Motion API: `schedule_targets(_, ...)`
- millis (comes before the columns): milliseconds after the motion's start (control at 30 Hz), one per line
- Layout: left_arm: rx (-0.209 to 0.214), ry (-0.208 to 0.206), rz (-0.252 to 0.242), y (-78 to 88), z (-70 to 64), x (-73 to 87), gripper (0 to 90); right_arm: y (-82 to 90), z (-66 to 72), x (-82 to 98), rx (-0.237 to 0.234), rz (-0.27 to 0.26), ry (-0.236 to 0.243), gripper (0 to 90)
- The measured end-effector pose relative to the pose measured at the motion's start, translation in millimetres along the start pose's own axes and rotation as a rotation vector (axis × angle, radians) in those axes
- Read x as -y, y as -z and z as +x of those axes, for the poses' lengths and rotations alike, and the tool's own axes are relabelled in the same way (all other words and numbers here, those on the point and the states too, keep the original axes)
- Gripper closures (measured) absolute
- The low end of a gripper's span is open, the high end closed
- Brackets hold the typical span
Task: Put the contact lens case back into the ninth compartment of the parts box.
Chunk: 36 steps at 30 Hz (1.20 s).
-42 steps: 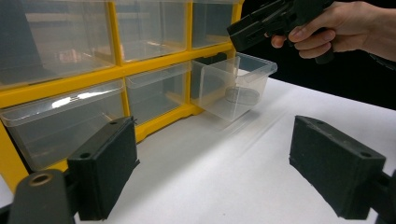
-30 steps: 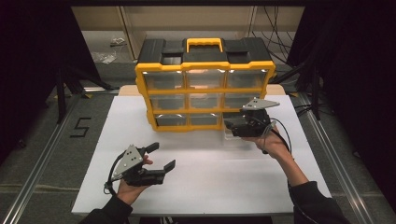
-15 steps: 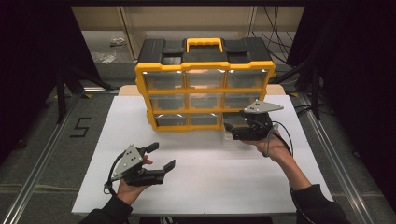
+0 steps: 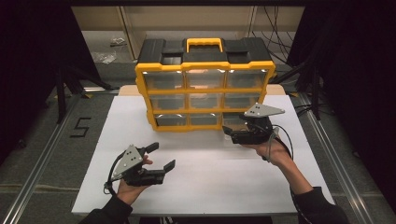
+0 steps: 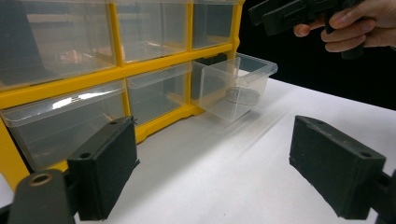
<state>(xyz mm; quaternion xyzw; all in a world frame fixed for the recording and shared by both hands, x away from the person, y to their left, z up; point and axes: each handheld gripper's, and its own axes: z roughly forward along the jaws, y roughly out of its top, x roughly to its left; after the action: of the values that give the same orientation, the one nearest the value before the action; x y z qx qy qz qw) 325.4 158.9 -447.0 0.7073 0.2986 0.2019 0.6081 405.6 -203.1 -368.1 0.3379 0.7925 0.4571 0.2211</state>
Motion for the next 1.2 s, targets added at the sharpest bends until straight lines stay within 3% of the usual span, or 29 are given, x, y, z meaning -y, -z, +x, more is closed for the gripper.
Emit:
schedule_targets(767, 0.002, 0.001, -0.002, 0.3, 0.1, 0.0, 14.5, 1.9, 16.7, 12.8, -0.032, -0.042, -0.005, 23.6)
schedule_targets(1200, 0.002, 0.001, -0.001, 0.3, -0.1, 0.0, 14.5, 6.6, 19.2, 19.4, -0.033, -0.069, -0.006, 23.6)
